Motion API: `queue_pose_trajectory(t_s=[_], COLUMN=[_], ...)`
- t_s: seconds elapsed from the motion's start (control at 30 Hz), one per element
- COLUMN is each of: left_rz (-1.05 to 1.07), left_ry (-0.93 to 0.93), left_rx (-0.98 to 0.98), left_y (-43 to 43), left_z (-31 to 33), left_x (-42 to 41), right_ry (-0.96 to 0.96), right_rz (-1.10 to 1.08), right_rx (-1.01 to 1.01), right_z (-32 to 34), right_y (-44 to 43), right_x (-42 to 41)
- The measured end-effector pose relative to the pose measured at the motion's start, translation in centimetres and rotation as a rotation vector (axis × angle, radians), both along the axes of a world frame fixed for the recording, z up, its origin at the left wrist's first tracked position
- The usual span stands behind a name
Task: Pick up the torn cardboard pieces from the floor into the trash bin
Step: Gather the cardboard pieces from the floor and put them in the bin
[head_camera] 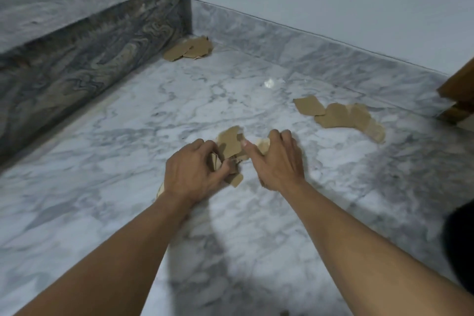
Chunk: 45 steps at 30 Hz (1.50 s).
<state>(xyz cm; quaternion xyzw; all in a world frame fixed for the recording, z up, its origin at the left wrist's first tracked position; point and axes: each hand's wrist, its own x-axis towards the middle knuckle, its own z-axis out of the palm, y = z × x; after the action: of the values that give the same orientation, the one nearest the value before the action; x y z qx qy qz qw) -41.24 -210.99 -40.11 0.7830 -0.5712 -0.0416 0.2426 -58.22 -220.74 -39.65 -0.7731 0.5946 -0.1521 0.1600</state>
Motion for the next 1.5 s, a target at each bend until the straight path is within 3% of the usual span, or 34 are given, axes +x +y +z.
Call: queue_pose_trajectory(t_s=[0.13,0.2,0.37,0.63,0.77,1.03,1.37,1.5], left_rz=[-0.005,0.077,0.310,0.206,0.256,0.276,0.325,0.319], left_ry=[-0.032,-0.083,-0.039,-0.010,0.172,0.385,0.397,0.357], left_rx=[0.019,0.041,0.109,0.176,0.056,0.012,0.062,0.099], left_y=[3.1,4.1,5.3,5.2,5.5,3.8,6.6,7.3], left_z=[-1.0,-1.3,-0.7,0.7,3.1,11.5,10.6,9.3], left_x=[2.4,3.6,4.6,4.8,5.1,3.7,3.3,3.2], right_ry=[-0.005,0.099,0.153,0.193,0.204,0.228,0.314,0.224], right_rz=[0.241,0.304,0.286,0.257,0.195,0.078,0.065,0.013], right_rx=[0.088,0.092,-0.146,0.041,0.106,0.082,0.297,0.302], right_z=[-0.3,-0.9,-1.1,0.5,3.5,11.7,4.0,2.2], right_y=[-0.4,-0.3,2.0,5.5,4.8,5.1,9.6,11.4], right_x=[5.1,7.3,7.9,5.0,0.6,-5.1,-0.6,-0.3])
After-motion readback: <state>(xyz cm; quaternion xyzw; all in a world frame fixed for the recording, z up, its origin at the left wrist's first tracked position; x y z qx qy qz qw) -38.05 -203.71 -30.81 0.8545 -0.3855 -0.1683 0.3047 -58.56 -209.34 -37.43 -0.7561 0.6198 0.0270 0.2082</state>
